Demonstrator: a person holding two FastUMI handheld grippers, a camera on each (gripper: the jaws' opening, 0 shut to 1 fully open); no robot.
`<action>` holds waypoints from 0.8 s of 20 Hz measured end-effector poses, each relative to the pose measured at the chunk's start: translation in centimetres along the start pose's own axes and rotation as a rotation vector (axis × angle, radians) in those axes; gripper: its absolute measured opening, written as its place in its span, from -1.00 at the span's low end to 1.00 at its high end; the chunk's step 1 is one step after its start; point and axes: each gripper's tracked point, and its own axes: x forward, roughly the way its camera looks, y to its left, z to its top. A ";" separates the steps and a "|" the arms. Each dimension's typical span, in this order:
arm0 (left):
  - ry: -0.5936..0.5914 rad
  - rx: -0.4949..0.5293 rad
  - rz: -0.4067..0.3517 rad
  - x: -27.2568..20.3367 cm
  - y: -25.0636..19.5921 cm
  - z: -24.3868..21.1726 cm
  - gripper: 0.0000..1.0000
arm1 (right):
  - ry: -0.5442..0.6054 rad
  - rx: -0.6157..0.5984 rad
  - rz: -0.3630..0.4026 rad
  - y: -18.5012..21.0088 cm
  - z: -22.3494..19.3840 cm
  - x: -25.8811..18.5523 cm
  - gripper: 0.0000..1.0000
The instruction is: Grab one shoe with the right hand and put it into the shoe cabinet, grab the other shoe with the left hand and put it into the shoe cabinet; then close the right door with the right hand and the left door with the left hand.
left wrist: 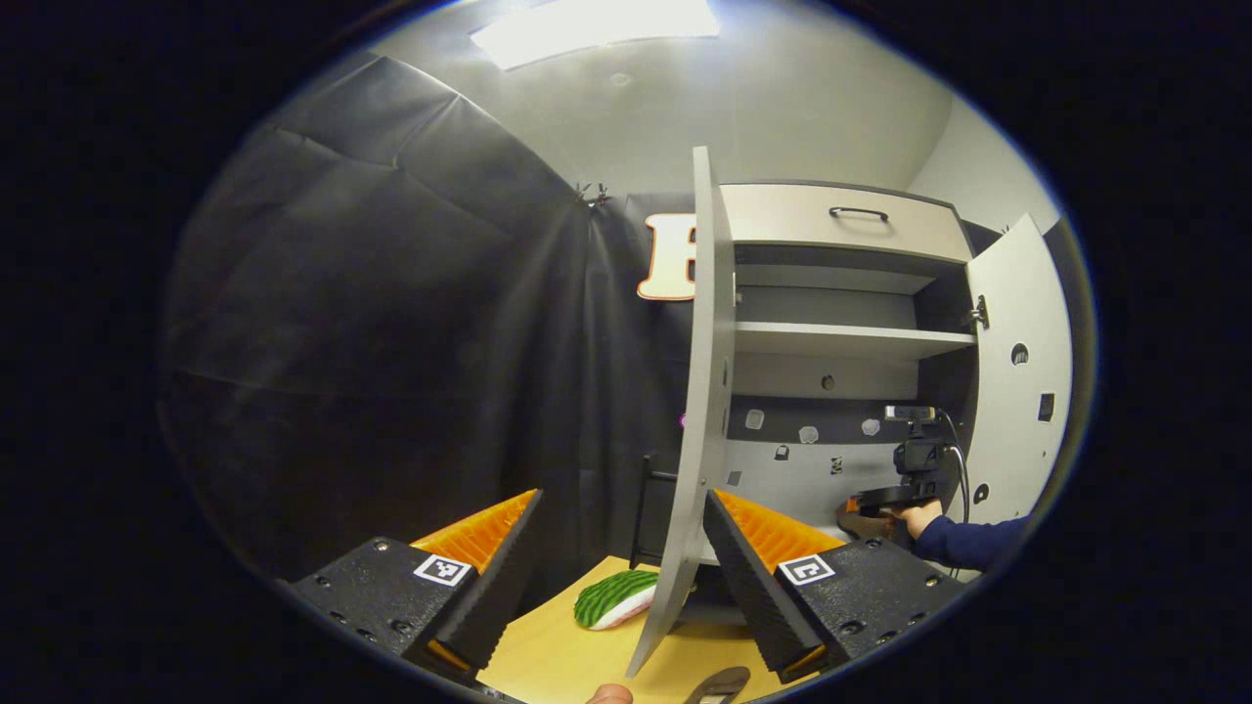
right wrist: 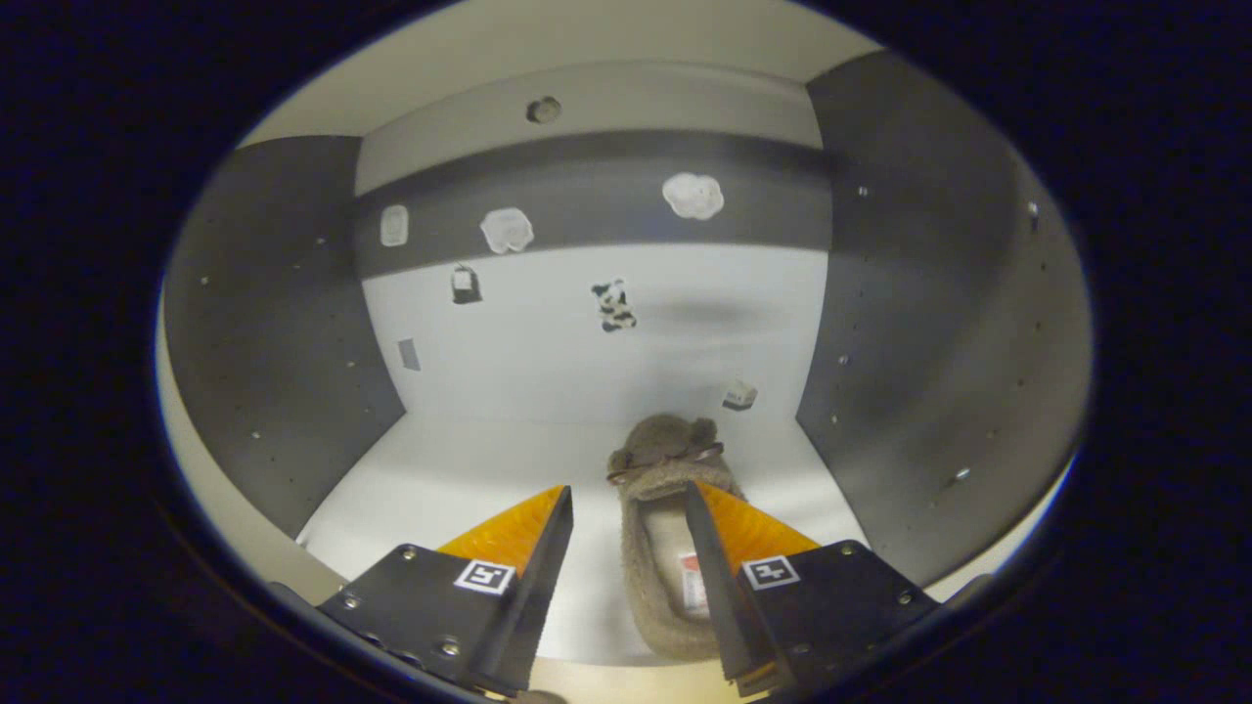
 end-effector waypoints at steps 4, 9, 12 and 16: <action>0.016 -0.006 -0.079 -0.4 -2.7 -0.7 0.94 | -0.116 0.000 0.050 1.0 3.8 -8.0 0.38; 0.126 -0.032 -0.207 -0.8 -6.8 -4.8 0.96 | -0.338 -0.096 0.103 2.2 8.9 -20.2 0.36; 0.199 -0.013 -0.280 -1.5 -9.0 -8.5 0.94 | -0.407 -0.121 0.138 2.1 11.0 -26.7 0.36; 0.339 0.012 -0.348 -2.1 -11.0 -15.2 0.98 | -0.457 -0.106 0.135 -0.8 13.6 -34.8 0.39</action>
